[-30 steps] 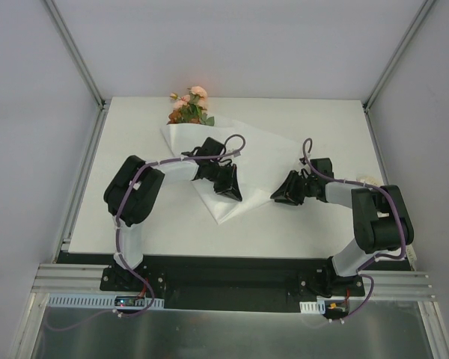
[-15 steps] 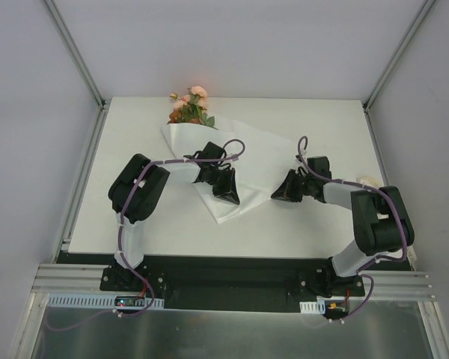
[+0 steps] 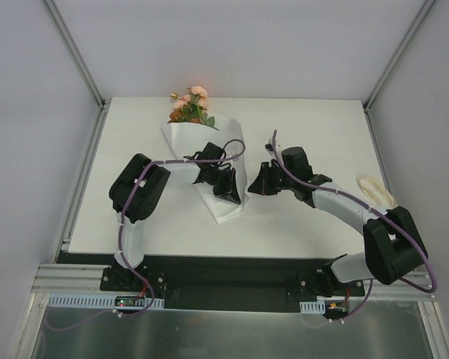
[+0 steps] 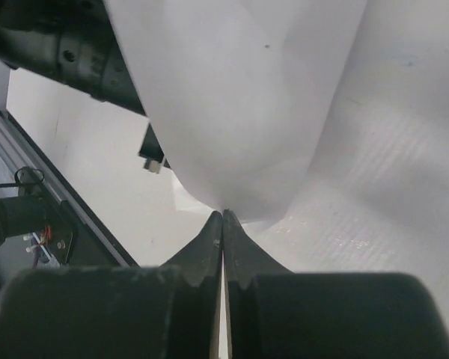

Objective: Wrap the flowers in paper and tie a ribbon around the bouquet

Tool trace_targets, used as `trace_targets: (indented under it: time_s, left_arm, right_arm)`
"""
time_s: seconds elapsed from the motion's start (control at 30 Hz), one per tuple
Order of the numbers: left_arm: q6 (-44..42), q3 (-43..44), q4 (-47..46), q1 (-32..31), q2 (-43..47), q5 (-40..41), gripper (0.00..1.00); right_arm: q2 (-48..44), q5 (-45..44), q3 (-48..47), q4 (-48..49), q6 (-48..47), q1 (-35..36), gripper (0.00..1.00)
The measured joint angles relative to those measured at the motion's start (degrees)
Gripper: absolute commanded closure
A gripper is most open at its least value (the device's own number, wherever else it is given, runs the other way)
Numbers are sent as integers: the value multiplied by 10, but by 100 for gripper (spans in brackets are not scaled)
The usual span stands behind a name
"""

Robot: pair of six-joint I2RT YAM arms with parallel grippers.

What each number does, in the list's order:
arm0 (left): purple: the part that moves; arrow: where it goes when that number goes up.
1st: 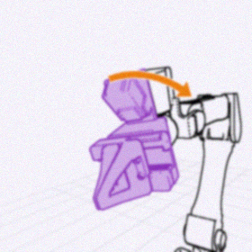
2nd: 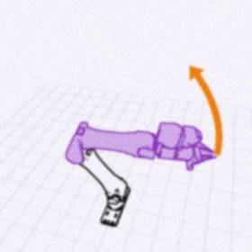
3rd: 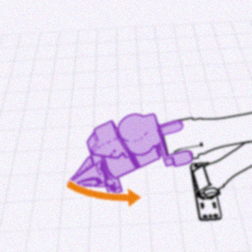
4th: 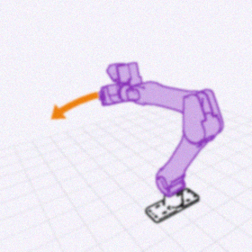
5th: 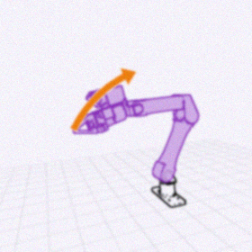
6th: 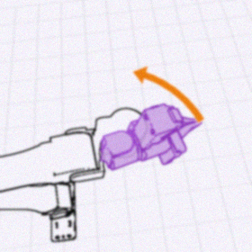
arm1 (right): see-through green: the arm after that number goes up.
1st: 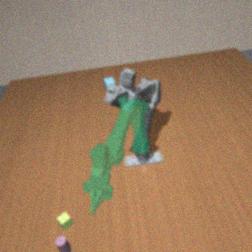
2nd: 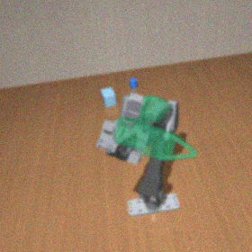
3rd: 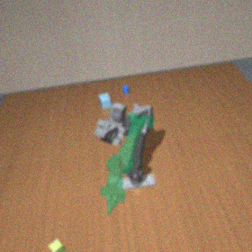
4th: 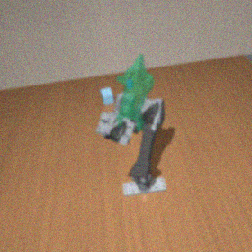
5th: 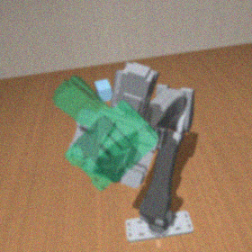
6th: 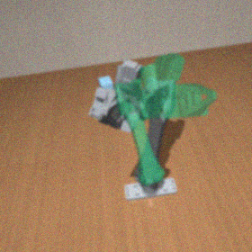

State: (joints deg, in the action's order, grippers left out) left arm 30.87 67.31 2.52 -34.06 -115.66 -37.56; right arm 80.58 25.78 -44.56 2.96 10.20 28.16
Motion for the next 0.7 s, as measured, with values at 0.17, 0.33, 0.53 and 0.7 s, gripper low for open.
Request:
trace_targets:
  time_s: [0.17,0.33,0.53,0.7]
  left_arm:
    - [0,-6,-14,0,0,-4,100]
    - [0,-13,-28,0,0,-9,100]
    - [1,-29,-50,0,10,-12,100]
    - [0,-47,-47,-1,34,-7,95]
  right_arm:
    - [-5,0,-15,-11,-15,21,99]
    - [-5,2,-15,-23,-19,19,99]
    - [-4,2,-20,-37,-24,19,99]
    - [3,5,-34,-57,-42,19,99]
